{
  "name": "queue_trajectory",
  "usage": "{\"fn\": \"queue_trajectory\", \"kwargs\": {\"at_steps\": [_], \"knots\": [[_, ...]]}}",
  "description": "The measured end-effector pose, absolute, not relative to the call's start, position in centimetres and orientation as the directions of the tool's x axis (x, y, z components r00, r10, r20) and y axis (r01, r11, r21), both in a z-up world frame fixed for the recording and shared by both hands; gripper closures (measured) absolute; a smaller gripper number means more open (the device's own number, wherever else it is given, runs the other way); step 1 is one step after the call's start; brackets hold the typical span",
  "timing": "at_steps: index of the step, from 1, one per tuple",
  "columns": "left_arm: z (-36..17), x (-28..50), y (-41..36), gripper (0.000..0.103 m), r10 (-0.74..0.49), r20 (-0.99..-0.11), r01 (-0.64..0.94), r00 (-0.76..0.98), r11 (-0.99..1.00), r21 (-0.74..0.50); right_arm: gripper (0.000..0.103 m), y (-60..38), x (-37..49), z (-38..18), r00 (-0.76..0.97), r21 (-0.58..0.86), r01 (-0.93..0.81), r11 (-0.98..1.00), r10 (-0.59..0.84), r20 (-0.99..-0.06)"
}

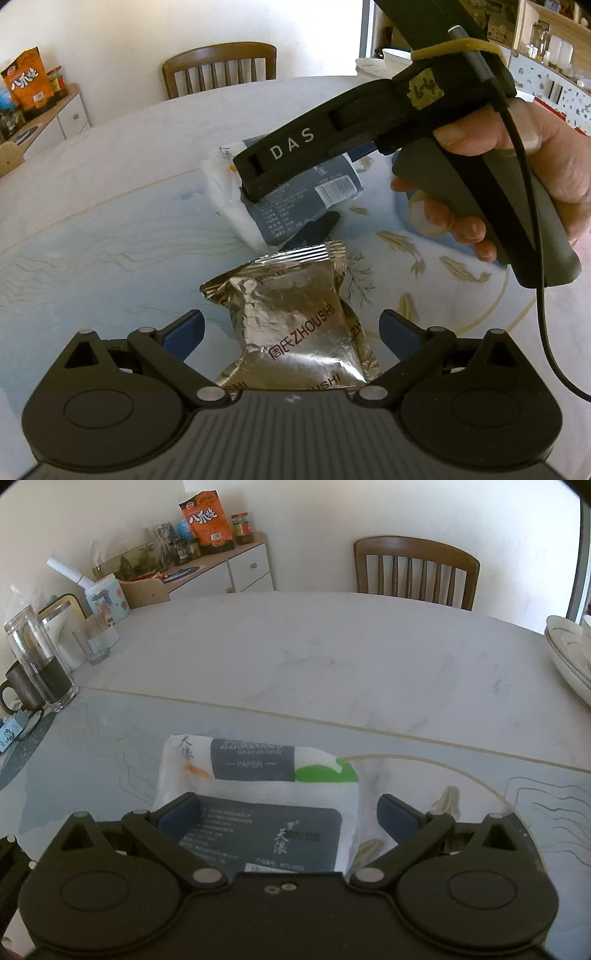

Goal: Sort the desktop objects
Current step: 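Grasp the silver foil packet with the left tool while the right tool grasps the white tissue pack, then carry the foil packet and tissue pack with both tools over the red box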

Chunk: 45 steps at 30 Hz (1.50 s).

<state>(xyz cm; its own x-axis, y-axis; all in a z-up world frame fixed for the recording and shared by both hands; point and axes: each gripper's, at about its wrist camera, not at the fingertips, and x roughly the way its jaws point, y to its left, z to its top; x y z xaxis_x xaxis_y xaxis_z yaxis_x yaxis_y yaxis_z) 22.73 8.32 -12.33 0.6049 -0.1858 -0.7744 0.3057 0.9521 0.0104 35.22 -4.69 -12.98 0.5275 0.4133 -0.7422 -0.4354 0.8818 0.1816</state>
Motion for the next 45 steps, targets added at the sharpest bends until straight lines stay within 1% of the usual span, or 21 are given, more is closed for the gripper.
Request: {"fn": "queue_trajectory", "kwargs": {"at_steps": [1,3,5,8,9,11,14,16,17,19,20,22,25,30,34,45], "knots": [[-12.5,22.8,8.4,0.011,-0.184,-0.777,0.302,0.602,0.953,0.008,0.002,-4.7,35.4,-13.1,0.521,0.189,-0.435,0.880,0.417,-0.744],[-12.7,22.7,8.5,0.016,-0.187,-0.780,0.296,0.597,0.955,-0.002,0.005,-4.8,35.6,-13.4,0.509,0.210,-0.432,0.877,0.429,-0.747],[-12.8,22.6,8.5,0.023,-0.193,-0.781,0.296,0.594,0.955,-0.011,0.008,-5.0,35.7,-13.7,0.495,0.236,-0.426,0.874,0.443,-0.748],[-12.7,22.3,8.1,0.028,-0.185,-0.776,0.298,0.603,0.955,0.004,0.016,-4.9,35.5,-13.7,0.495,0.238,-0.437,0.867,0.453,-0.741],[-12.7,22.3,8.1,0.030,-0.184,-0.775,0.295,0.605,0.955,0.003,0.023,-4.9,35.4,-13.6,0.492,0.244,-0.442,0.863,0.461,-0.739],[-12.5,22.2,8.0,0.032,-0.183,-0.772,0.288,0.609,0.958,0.000,0.028,-4.9,35.3,-13.3,0.504,0.227,-0.436,0.871,0.446,-0.740],[-12.3,22.3,7.9,0.042,-0.165,-0.773,0.279,0.613,0.960,0.016,0.041,-5.1,35.2,-12.9,0.514,0.226,-0.424,0.877,0.438,-0.738],[-12.3,22.4,7.9,0.044,-0.163,-0.775,0.276,0.610,0.961,0.015,0.055,-5.4,35.0,-12.5,0.523,0.219,-0.420,0.881,0.432,-0.735],[-12.2,22.4,7.9,0.044,-0.162,-0.776,0.274,0.610,0.962,0.014,0.057,-5.5,34.8,-12.3,0.526,0.215,-0.422,0.881,0.431,-0.734],[-12.1,22.4,7.9,0.046,-0.162,-0.776,0.270,0.610,0.963,0.011,0.065,-5.7,34.5,-11.9,0.537,0.208,-0.413,0.887,0.421,-0.731],[-12.1,22.4,7.9,0.048,-0.162,-0.776,0.268,0.610,0.963,0.009,0.066,-5.7,34.3,-11.7,0.545,0.204,-0.405,0.891,0.415,-0.729],[-11.9,22.3,7.8,0.051,-0.161,-0.775,0.267,0.611,0.964,0.011,0.072,-6.0,33.7,-11.2,0.557,0.202,-0.400,0.894,0.412,-0.721],[-11.7,22.2,7.6,0.054,-0.168,-0.775,0.270,0.610,0.963,0.004,0.078,-6.3,32.9,-10.4,0.575,0.184,-0.398,0.899,0.400,-0.713],[-10.8,21.9,7.0,0.055,-0.184,-0.767,0.276,0.614,0.961,-0.009,0.084,-8.1,31.7,-9.1,0.599,0.192,-0.377,0.906,0.397,-0.696],[-9.7,21.6,6.1,0.055,-0.211,-0.756,0.292,0.620,0.956,-0.027,0.086,-10.0,30.5,-8.2,0.620,0.193,-0.348,0.917,0.380,-0.687],[-5.9,21.1,2.3,0.055,-0.300,-0.718,0.353,0.627,0.932,-0.081,0.086,-16.5,25.9,-4.6,0.682,0.196,-0.263,0.945,0.325,-0.655]]}}
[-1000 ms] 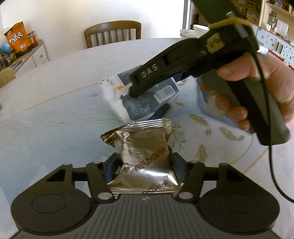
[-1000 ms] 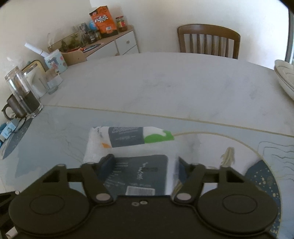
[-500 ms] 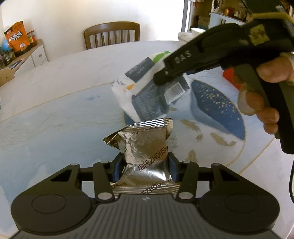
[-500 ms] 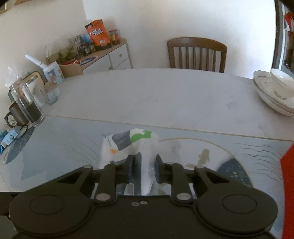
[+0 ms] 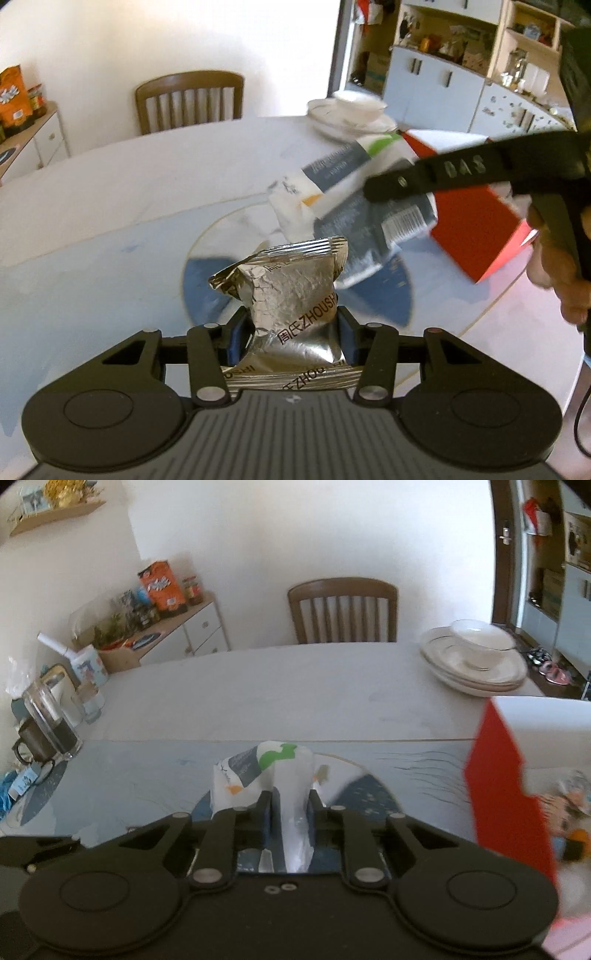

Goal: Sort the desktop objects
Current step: 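Carry the foil packet and tissue pack with both tools over the red box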

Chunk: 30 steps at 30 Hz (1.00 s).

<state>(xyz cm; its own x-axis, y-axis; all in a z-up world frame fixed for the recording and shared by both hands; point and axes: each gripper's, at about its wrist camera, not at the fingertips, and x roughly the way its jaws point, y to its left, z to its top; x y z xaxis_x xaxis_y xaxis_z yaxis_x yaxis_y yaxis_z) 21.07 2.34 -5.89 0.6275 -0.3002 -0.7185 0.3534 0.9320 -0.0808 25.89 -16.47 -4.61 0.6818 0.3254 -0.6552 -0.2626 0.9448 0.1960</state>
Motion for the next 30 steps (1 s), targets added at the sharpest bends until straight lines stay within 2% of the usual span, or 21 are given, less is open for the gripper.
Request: {"fn": "queue_trajectory", "kwargs": {"at_steps": [20,30], "knots": [[0.8,21.4,-6.8,0.055,-0.446,-0.646,0.482,0.619,0.866,-0.135,0.086,-28.2,19.9,0.6,0.779,0.216,-0.107,0.971,0.217,-0.589],[2.1,23.3,-12.5,0.055,-0.479,-0.630,0.522,0.611,0.842,-0.134,0.086,-34.8,19.4,1.8,0.801,0.212,-0.031,0.977,0.152,-0.579]]}}
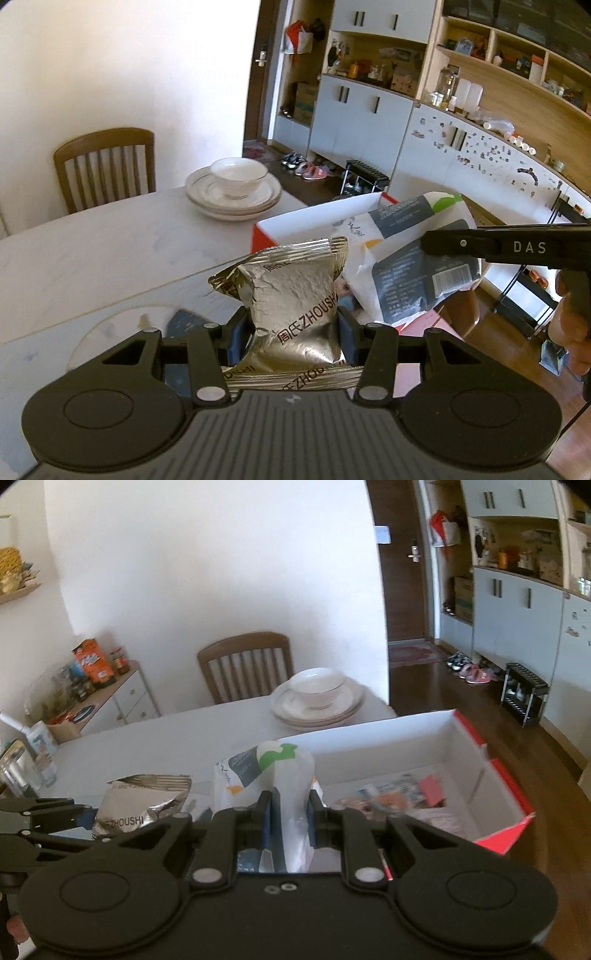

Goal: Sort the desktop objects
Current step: 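Carry the foil packet and tissue pack with both tools over the red box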

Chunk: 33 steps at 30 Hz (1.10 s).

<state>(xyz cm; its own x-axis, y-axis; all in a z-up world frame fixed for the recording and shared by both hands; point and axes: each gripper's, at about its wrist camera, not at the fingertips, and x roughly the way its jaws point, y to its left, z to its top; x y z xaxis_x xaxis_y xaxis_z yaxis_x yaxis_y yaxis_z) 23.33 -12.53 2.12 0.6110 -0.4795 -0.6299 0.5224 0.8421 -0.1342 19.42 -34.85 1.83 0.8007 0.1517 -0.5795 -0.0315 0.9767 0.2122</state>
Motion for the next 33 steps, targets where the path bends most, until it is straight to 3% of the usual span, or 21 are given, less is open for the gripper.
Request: {"fn": "queue_trajectory", "kwargs": {"at_steps": [13,33], "knots": [[1.5,26.6,-21.3,0.055,-0.495,-0.650,0.571,0.577,0.813,-0.114,0.086,-42.8,21.2,0.9,0.801,0.206,0.034,0.978,0.096,-0.591],[-4.7,33.6,-29.0,0.055,-0.357,-0.792,0.505,0.495,0.860,-0.071,0.086,-47.9,25.9,-4.1,0.705,0.248,0.027,0.968,0.158,-0.692]]}}
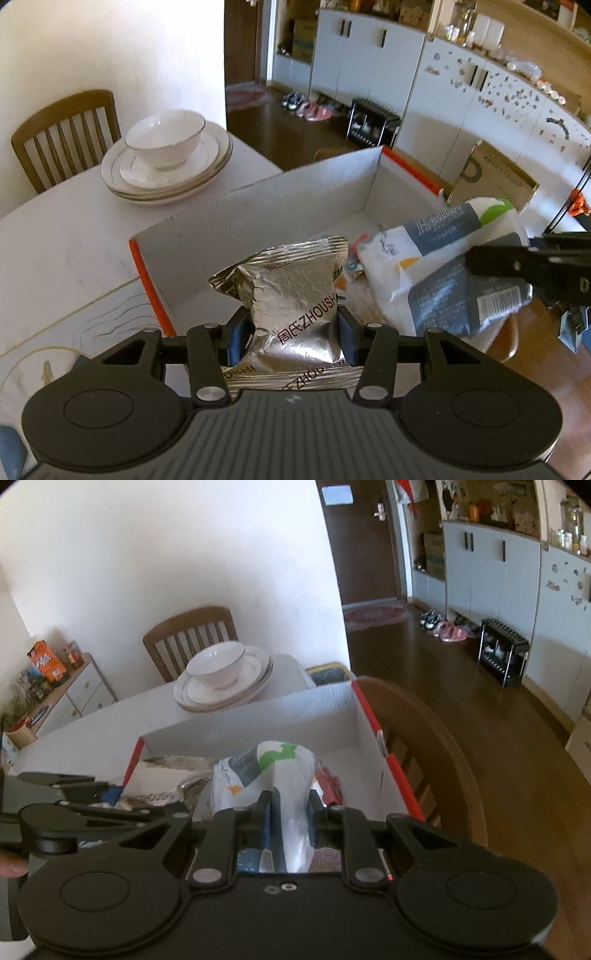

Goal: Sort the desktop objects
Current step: 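Carry the foil packet and tissue pack with both tools over the red box, then lower both tools into the box and open them, releasing packet and tissues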

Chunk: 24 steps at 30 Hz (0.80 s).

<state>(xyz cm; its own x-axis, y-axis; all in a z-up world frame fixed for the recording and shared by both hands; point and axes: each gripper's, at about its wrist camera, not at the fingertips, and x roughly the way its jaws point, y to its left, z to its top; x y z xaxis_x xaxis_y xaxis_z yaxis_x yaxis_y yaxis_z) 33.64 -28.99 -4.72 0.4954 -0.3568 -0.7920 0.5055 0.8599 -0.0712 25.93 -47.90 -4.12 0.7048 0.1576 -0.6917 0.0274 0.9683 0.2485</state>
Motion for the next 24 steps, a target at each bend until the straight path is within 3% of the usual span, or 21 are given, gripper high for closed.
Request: {"fn": "queue_trajectory", "kwargs": {"at_steps": [18,24], "knots": [[-7.9,34.9,-30.3,0.055,-0.290,-0.852,0.507,0.436,0.861,-0.033,0.085,-47.1,27.2,-7.3,0.639,0.206,-0.043,0.978,0.185,-0.746],[-8.1,34.7,-30.8,0.054,-0.270,-0.860,0.526,0.434,0.850,-0.002,0.081,-47.1,27.2,-7.4,0.628,0.195,-0.050,0.980,0.183,-0.756]]}}
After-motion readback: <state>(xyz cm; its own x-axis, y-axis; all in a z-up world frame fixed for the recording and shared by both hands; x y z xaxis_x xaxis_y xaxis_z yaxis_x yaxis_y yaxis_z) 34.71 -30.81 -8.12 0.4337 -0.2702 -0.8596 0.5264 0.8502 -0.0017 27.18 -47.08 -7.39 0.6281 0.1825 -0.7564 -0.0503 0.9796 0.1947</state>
